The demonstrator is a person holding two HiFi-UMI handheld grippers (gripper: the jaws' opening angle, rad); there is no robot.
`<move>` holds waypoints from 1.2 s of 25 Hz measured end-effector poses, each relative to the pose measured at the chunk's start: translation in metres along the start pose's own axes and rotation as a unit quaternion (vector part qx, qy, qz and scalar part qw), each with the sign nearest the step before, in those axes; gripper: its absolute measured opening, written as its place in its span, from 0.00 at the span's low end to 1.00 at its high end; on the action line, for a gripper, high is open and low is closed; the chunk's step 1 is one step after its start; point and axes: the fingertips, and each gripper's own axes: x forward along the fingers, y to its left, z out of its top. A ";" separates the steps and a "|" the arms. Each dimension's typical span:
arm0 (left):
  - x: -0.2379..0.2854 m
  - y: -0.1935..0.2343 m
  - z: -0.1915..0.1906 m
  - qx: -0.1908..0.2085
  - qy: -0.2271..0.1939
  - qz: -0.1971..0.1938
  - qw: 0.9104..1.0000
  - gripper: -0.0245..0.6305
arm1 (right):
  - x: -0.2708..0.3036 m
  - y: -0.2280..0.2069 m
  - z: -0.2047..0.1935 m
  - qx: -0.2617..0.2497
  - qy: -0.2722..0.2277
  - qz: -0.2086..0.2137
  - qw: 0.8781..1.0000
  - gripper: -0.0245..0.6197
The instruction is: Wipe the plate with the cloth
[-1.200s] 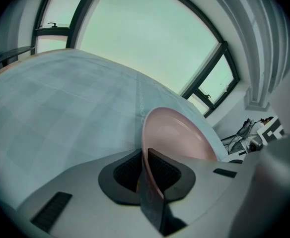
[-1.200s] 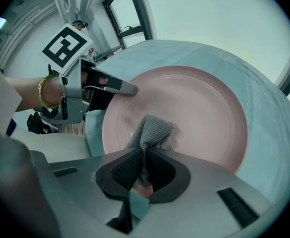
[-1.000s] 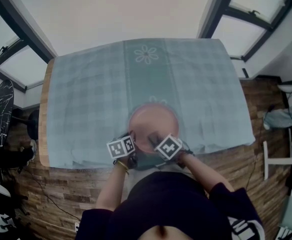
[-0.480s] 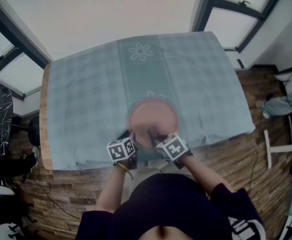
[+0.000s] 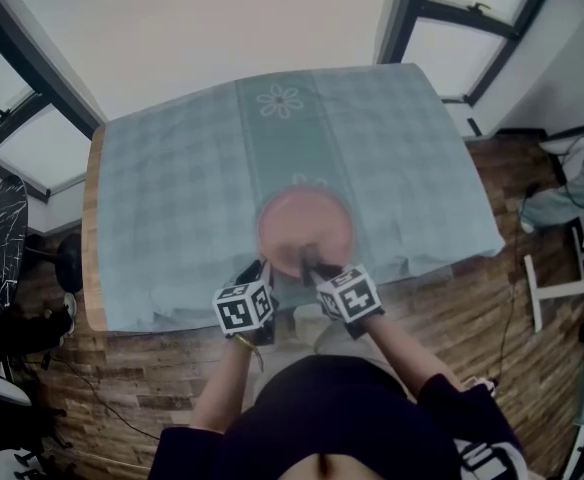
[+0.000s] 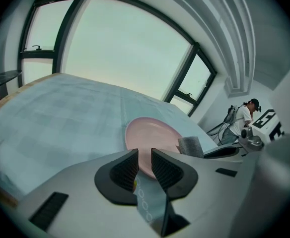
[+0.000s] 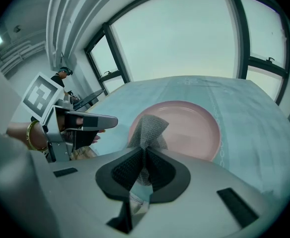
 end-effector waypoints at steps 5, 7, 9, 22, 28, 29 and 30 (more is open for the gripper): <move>-0.020 -0.020 -0.010 0.004 0.000 -0.007 1.000 0.14 | -0.018 0.012 -0.008 0.009 -0.017 -0.004 1.000 0.09; -0.028 -0.026 -0.015 0.000 -0.004 -0.008 1.000 0.12 | -0.025 0.018 -0.013 0.014 -0.017 0.000 1.000 0.09; -0.034 -0.031 -0.022 -0.003 -0.006 -0.009 1.000 0.11 | -0.031 0.023 -0.019 0.016 -0.019 0.000 1.000 0.09; -0.078 -0.056 -0.069 -0.004 -0.006 -0.010 1.000 0.06 | -0.070 0.053 -0.053 0.030 -0.057 0.000 0.998 0.09; -0.096 -0.064 -0.086 0.005 -0.006 -0.014 1.000 0.06 | -0.086 0.067 -0.069 0.029 -0.065 -0.004 0.997 0.09; -0.098 -0.064 -0.088 0.006 -0.006 -0.014 1.000 0.06 | -0.087 0.069 -0.071 0.030 -0.067 -0.003 0.997 0.09; -0.100 -0.065 -0.090 0.007 -0.005 -0.014 1.000 0.06 | -0.089 0.070 -0.072 0.031 -0.069 -0.002 0.997 0.09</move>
